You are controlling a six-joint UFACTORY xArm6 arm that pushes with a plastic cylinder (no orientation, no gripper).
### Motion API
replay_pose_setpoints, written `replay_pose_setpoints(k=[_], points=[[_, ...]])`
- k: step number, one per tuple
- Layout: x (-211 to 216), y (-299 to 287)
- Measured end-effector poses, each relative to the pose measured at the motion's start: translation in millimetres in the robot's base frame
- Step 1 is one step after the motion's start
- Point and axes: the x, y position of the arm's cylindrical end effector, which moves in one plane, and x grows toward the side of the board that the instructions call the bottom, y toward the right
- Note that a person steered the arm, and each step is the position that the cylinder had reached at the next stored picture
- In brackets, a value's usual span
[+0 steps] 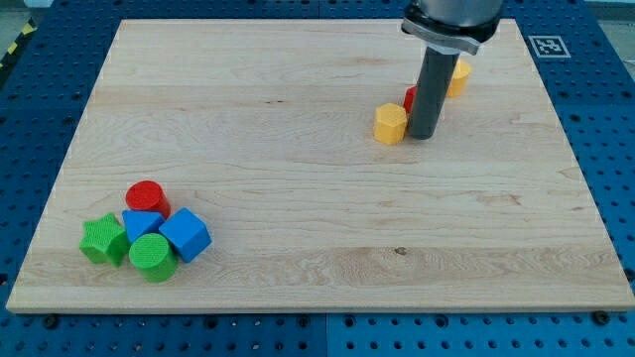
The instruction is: Push the yellow hexagon towards center left
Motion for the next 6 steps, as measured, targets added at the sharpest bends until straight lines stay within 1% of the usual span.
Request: replay_pose_setpoints(k=[1, 3, 4, 5, 6], points=[[11.6, -13.0], [10.6, -21.8], [7.6, -46.4], [-6.1, -66.7], [-33.1, -67.0]])
